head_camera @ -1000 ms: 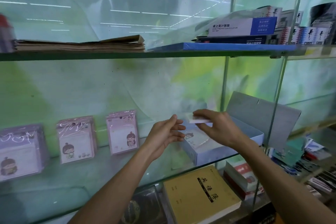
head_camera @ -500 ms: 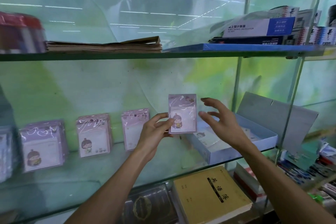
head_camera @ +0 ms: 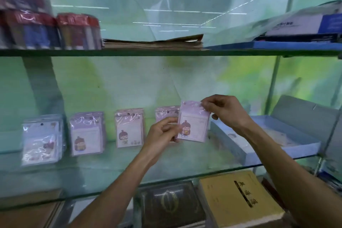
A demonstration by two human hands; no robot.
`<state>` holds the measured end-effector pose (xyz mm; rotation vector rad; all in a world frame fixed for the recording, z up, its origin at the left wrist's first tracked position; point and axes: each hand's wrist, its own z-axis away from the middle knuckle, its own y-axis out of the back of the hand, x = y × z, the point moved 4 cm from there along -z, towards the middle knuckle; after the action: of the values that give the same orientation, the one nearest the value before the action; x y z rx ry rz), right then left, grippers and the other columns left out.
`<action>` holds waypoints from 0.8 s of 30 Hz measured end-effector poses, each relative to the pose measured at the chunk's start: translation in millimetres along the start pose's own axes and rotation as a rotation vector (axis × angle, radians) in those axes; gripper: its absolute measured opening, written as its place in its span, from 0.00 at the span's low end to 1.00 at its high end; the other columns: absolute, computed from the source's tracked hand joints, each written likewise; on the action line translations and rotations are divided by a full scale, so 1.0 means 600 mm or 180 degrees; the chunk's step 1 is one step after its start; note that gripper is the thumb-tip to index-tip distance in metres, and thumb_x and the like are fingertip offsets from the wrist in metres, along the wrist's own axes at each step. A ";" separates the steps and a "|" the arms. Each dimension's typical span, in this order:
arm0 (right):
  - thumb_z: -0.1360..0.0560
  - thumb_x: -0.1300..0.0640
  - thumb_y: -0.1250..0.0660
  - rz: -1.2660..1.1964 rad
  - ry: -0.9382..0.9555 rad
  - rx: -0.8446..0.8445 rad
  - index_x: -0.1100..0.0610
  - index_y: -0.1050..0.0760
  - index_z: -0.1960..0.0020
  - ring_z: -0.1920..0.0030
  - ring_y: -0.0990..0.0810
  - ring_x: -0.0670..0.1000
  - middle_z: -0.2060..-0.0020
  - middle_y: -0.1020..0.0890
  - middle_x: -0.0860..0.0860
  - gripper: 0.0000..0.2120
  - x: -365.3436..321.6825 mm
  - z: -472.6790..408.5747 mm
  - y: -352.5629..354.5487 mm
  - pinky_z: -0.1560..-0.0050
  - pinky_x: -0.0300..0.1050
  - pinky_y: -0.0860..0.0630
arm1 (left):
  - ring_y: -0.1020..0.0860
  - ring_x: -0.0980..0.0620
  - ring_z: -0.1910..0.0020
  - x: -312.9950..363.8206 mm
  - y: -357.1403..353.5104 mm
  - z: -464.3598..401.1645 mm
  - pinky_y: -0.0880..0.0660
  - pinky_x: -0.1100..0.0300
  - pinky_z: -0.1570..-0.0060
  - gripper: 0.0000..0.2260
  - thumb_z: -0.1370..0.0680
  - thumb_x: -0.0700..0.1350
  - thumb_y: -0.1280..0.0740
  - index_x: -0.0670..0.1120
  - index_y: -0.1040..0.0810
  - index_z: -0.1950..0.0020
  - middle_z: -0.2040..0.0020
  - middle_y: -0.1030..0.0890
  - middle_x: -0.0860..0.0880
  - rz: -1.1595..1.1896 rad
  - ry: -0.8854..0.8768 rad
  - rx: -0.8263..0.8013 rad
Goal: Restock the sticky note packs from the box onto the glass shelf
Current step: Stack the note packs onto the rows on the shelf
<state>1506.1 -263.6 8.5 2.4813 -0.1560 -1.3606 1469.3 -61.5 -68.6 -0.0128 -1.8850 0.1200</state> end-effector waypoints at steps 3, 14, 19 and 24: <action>0.25 0.62 0.31 0.0008 0.0102 -0.0059 0.53 0.18 0.60 0.67 0.25 0.46 0.65 0.16 0.53 0.07 -0.014 -0.009 -0.053 0.66 0.44 0.29 | 0.21 0.52 0.59 0.008 0.050 0.017 0.22 0.60 0.59 0.06 0.23 0.40 0.30 0.46 0.19 0.48 0.55 0.15 0.47 -0.0153 -0.0055 0.0111; 0.25 0.60 0.30 0.0029 0.0354 -0.0320 0.56 0.17 0.55 0.65 0.22 0.41 0.63 0.16 0.47 0.03 -0.099 -0.037 -0.295 0.60 0.36 0.26 | 0.22 0.53 0.66 0.056 0.315 0.106 0.24 0.60 0.66 0.06 0.20 0.39 0.35 0.43 0.19 0.53 0.63 0.18 0.48 -0.0561 -0.0347 0.1129; 0.25 0.58 0.30 0.0218 0.0440 -0.0482 0.52 0.18 0.56 0.67 0.22 0.34 0.64 0.17 0.44 0.03 -0.125 -0.041 -0.396 0.59 0.34 0.26 | 0.22 0.54 0.68 0.075 0.403 0.142 0.26 0.65 0.67 0.07 0.20 0.40 0.36 0.42 0.19 0.55 0.64 0.18 0.46 -0.1196 -0.0501 0.1244; 0.24 0.58 0.31 0.0554 0.0482 -0.0629 0.56 0.17 0.53 0.66 0.23 0.36 0.63 0.18 0.46 0.05 -0.144 -0.036 -0.487 0.65 0.22 0.32 | 0.21 0.65 0.61 0.093 0.433 0.176 0.31 0.74 0.59 0.08 0.20 0.44 0.35 0.47 0.19 0.57 0.61 0.16 0.55 -0.2262 -0.0624 0.0910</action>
<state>1462.0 38.2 -3.7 2.3339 -0.1889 -1.0605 1338.3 192.5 -71.7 0.8805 -1.9420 -0.1031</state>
